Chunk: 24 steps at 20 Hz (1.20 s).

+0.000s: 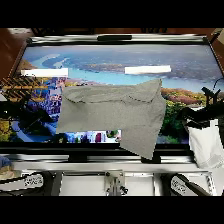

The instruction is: Fold the shirts.

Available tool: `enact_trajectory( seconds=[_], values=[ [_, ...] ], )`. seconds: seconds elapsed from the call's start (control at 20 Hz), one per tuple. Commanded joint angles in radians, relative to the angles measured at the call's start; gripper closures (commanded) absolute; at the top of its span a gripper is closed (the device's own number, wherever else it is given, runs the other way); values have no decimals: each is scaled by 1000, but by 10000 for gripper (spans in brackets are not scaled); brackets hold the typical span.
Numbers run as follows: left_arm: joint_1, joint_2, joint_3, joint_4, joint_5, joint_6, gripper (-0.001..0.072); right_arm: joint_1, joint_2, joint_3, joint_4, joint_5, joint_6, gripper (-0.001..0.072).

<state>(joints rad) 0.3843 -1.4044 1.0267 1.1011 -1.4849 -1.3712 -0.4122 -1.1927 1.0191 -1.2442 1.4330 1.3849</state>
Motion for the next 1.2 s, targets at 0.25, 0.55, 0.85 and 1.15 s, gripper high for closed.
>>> enact_trajectory(
  seconds=[0.25, 0.55, 0.85, 1.15],
  values=[
    [39, -34, -113, -93, 150, 130, 0, -27, 43, -64, 77, -20, -17, 64],
    [20, -57, -114, -93, 166, 146, 2, -27, 43, -64, 85, -20, -16, 64],
    [-90, -108, -114, -155, 245, 144, 63, -27, 43, -64, 85, -14, -9, 64],
    [-161, -131, -114, -176, 243, 137, 600, -26, 42, -64, 85, -32, -2, 64]
  ],
)
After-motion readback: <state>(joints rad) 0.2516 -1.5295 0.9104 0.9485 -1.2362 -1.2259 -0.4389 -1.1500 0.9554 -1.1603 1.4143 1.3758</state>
